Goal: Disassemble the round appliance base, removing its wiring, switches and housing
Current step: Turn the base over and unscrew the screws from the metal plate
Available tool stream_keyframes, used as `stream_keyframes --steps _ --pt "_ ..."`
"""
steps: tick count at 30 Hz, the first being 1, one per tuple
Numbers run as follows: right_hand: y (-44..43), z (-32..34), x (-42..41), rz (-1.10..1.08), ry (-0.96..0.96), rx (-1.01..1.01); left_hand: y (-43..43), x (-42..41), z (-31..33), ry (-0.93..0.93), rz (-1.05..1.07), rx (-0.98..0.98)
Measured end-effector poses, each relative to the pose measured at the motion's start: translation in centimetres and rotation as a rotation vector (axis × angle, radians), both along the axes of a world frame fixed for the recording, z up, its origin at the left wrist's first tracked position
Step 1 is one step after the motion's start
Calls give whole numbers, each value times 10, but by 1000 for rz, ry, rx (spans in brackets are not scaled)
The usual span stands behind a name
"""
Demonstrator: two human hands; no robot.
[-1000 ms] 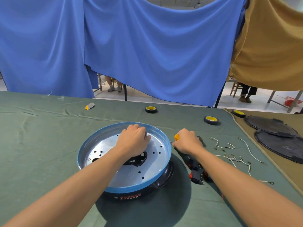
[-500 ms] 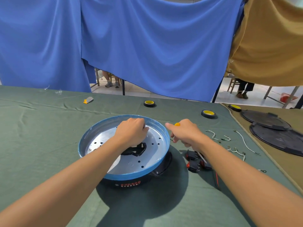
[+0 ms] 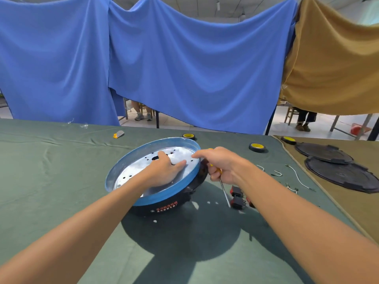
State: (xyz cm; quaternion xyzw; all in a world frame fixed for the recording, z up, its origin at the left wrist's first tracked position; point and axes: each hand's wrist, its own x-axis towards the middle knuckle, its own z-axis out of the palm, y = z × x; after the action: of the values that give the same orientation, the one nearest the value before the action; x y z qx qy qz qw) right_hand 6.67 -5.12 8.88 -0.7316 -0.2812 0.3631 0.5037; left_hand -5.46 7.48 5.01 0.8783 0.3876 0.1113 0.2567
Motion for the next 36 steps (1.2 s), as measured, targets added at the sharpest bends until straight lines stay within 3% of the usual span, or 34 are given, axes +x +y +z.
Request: stream_keyframes --steps 3,8,17,21,26,29,36 --pt "5 19 -9 40 -16 73 9 -2 10 -135 83 -142" --pt "11 31 -19 48 -42 109 24 -2 17 -182 171 -233" --pt "3 -11 -19 256 -86 -188 22 -12 -8 118 131 -51" --pt "0 -21 -15 337 -269 -337 23 -9 -16 184 110 17" --pt "2 -16 15 67 -570 -230 25 -3 -10 174 53 40" --pt "6 -24 24 160 -757 -318 24 -2 -10 178 47 66" --pt "32 -49 22 164 -878 -389 14 -7 -8 200 33 139"
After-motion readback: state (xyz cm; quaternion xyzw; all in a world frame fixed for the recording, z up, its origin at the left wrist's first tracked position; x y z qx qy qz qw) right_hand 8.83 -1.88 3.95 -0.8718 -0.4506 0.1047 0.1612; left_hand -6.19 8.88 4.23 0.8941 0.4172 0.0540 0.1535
